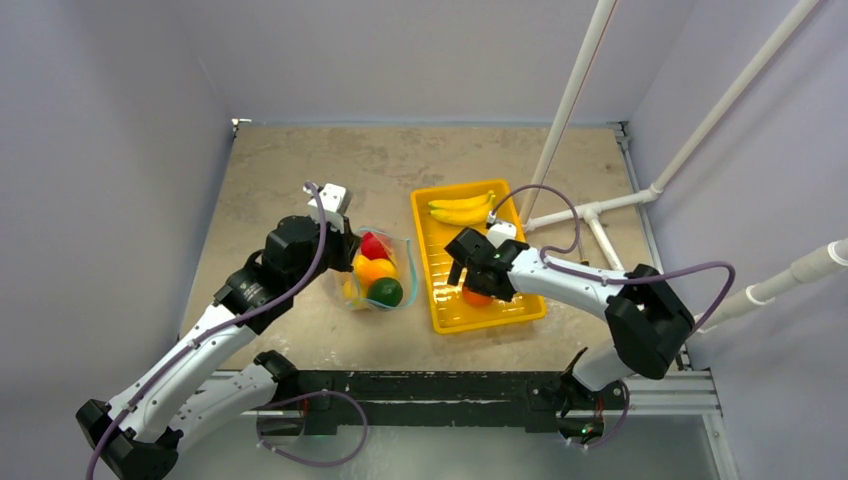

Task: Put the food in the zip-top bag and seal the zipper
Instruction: Pick up the fake fruit from the bin, then place the fake fruit in the zipper food storage bag.

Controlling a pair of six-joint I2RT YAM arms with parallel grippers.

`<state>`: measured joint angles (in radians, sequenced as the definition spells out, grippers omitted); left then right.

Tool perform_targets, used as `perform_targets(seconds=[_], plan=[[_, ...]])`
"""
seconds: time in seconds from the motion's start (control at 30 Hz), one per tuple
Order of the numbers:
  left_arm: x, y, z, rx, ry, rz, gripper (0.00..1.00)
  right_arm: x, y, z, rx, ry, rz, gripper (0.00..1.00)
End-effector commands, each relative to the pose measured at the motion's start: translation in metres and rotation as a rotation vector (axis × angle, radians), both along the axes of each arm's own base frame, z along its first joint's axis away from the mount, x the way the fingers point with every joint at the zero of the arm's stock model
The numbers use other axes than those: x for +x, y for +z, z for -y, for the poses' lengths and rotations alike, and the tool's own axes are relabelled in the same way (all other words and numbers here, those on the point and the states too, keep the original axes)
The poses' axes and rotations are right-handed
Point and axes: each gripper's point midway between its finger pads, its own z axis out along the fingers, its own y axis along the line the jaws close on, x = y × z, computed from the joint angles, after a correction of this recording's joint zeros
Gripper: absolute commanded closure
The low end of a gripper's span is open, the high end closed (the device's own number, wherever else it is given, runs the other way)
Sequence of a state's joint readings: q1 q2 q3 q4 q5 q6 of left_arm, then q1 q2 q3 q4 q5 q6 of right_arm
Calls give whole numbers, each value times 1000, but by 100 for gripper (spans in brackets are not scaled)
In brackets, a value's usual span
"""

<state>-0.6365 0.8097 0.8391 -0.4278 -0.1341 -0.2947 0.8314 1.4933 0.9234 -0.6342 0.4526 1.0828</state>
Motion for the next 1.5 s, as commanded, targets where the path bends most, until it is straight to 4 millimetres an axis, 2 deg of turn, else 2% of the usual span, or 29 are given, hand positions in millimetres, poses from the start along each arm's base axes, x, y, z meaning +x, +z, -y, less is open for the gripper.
perform_targets(seconds=[0.0,0.13,0.23,0.4,0.6,0.7,0.83,1.1,1.3,1.47], plan=[[4,15,3,-20,-4,41,100,-4,-13,-5,-28,43,-17,4],[4,14,3,-18,-3,39,100,-6,-23,-7,-55,59,-36,11],[4,14,3,-17,-2,38,100,-6,-23,-11,-54,69,-35,17],[4,14,2,-15,0,38,100,-3,-10,-19,-29,79,-4,34],[4,13,2,-14,0,37,100,2,14,-29,-6,84,45,50],[5,13,2,-13,1,36,100,1,35,-47,34,122,80,58],[5,13,2,-13,1,38,100,-2,70,-71,103,174,139,61],[5,12,2,-11,3,35,100,0,137,-84,233,234,289,64],[6,11,2,-8,5,33,100,-7,198,-101,397,375,429,71],[6,10,2,-4,5,28,100,-16,234,-118,500,500,513,73]])
